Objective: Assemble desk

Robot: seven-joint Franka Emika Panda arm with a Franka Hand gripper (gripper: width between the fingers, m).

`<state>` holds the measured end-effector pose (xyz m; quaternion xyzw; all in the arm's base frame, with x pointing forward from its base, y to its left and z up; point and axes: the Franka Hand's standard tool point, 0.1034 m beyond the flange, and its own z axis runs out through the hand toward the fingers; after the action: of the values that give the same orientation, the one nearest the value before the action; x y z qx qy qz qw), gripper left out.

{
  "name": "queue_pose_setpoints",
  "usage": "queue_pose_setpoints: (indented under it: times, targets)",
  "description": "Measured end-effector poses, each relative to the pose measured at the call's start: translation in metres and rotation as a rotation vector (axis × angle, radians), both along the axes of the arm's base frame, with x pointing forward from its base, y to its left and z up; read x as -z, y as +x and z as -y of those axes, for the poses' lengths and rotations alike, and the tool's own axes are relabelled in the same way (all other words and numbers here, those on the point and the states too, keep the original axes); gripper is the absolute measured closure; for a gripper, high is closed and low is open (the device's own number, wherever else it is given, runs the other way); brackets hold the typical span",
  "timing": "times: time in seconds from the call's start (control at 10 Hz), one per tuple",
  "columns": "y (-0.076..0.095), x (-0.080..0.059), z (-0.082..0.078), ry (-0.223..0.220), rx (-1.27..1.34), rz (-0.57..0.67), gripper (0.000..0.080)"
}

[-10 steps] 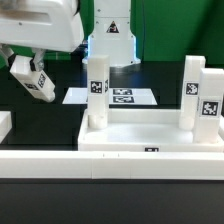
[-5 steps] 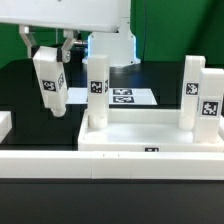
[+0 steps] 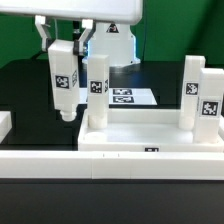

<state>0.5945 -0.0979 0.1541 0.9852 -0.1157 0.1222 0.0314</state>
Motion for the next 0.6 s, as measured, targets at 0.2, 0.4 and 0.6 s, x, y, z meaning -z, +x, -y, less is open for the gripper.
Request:
queue_pose_setpoints:
  times: [0.2,0.4,0.6]
  targets:
    - [-0.002,0.003,0.002,-0.003,0.0,-0.003,0.0509]
    - [-0.001,0.003,0.0,-0.003,-0.004,-0.002,0.0509]
    - [0.014,-0.004,-0.019,-0.025,-0.088,0.046,0.0509]
